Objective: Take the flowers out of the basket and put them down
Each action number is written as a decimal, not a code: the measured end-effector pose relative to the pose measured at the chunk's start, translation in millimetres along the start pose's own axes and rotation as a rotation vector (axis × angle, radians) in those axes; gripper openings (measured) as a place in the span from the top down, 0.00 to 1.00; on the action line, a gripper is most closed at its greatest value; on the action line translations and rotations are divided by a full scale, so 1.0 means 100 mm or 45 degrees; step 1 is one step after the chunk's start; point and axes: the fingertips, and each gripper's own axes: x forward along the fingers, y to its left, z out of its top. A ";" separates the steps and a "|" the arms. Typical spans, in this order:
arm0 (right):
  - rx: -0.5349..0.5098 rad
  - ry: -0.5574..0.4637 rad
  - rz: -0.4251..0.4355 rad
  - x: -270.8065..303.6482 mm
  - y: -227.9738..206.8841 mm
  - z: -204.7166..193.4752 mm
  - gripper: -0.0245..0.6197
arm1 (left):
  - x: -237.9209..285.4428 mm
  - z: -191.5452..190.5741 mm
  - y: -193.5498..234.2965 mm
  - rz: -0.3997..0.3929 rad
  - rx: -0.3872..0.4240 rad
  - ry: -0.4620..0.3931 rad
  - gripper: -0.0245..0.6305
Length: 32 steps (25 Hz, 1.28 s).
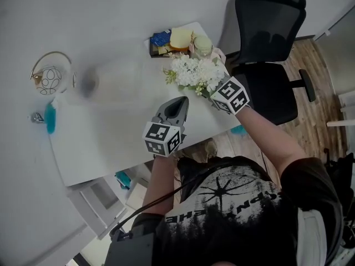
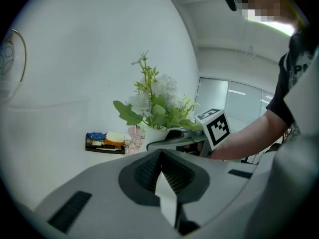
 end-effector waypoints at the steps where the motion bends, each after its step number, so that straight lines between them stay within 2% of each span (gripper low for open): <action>1: 0.008 -0.001 0.005 0.01 0.01 -0.03 0.59 | 0.02 -0.03 0.01 0.004 -0.004 0.006 0.95; 7: -0.027 -0.029 0.032 0.06 0.08 -0.12 0.59 | 0.16 -0.16 0.00 0.002 -0.024 0.020 0.95; 15: -0.067 -0.069 0.052 0.08 0.10 -0.11 0.59 | 0.28 -0.14 0.01 0.015 -0.038 -0.005 0.95; 23: -0.093 -0.053 0.057 0.10 0.12 -0.16 0.57 | 0.30 -0.20 -0.04 0.016 -0.049 0.009 0.95; 26: -0.076 -0.076 0.034 0.09 0.10 -0.15 0.54 | 0.29 -0.24 -0.06 0.010 -0.052 0.018 0.95; 32: -0.039 -0.076 0.032 0.01 0.06 -0.20 0.53 | 0.31 -0.25 -0.10 0.011 -0.049 0.029 0.95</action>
